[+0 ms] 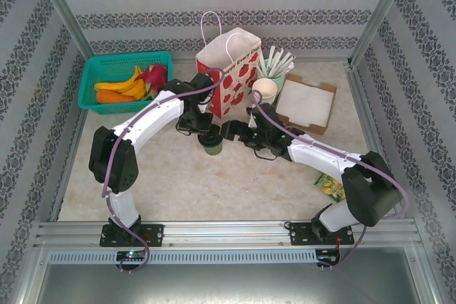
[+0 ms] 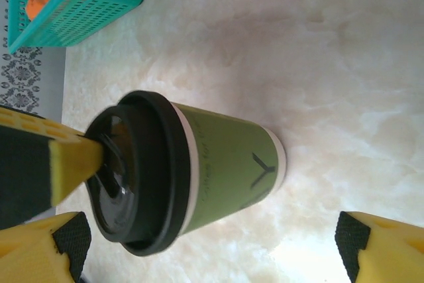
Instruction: Pack the takeout coffee
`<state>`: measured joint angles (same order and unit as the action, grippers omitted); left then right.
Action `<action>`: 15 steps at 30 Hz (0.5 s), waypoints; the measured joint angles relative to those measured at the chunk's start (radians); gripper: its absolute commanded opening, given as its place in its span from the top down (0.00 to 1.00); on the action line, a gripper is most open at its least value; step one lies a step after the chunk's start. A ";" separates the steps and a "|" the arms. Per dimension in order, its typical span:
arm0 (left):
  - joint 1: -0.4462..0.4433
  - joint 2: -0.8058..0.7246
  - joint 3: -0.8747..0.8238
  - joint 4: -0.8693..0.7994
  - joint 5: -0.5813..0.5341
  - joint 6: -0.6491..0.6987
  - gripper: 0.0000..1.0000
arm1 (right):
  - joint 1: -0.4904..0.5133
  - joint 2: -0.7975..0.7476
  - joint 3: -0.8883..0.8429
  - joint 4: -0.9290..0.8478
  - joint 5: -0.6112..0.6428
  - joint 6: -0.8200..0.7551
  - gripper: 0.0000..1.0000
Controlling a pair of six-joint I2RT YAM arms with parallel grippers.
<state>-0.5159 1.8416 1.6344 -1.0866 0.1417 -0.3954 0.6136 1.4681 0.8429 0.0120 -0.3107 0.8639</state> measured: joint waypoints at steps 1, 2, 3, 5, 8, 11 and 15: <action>0.000 0.003 0.003 0.000 0.000 -0.003 1.00 | 0.000 -0.002 -0.011 0.011 0.000 -0.002 0.07; 0.000 0.008 0.010 -0.001 0.000 -0.006 1.00 | 0.002 -0.002 -0.021 0.029 0.000 -0.005 0.08; 0.000 0.014 0.018 -0.001 0.000 -0.010 1.00 | 0.006 -0.002 -0.028 0.046 0.000 -0.008 0.08; 0.000 0.023 0.029 -0.001 -0.001 -0.018 1.00 | 0.021 -0.002 -0.036 0.074 0.000 -0.016 0.09; 0.000 0.030 0.036 -0.002 -0.001 -0.033 1.00 | 0.049 -0.001 -0.052 0.128 0.000 -0.026 0.12; 0.000 0.039 0.047 -0.002 -0.001 -0.044 1.00 | 0.076 0.007 -0.065 0.182 0.002 -0.031 0.16; 0.001 0.045 0.055 -0.002 0.000 -0.059 1.00 | 0.117 0.021 -0.077 0.237 0.032 -0.062 0.22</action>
<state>-0.5152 1.8866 1.6894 -1.0885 0.1421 -0.4541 0.7307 1.4887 0.7654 0.2493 -0.2790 0.8021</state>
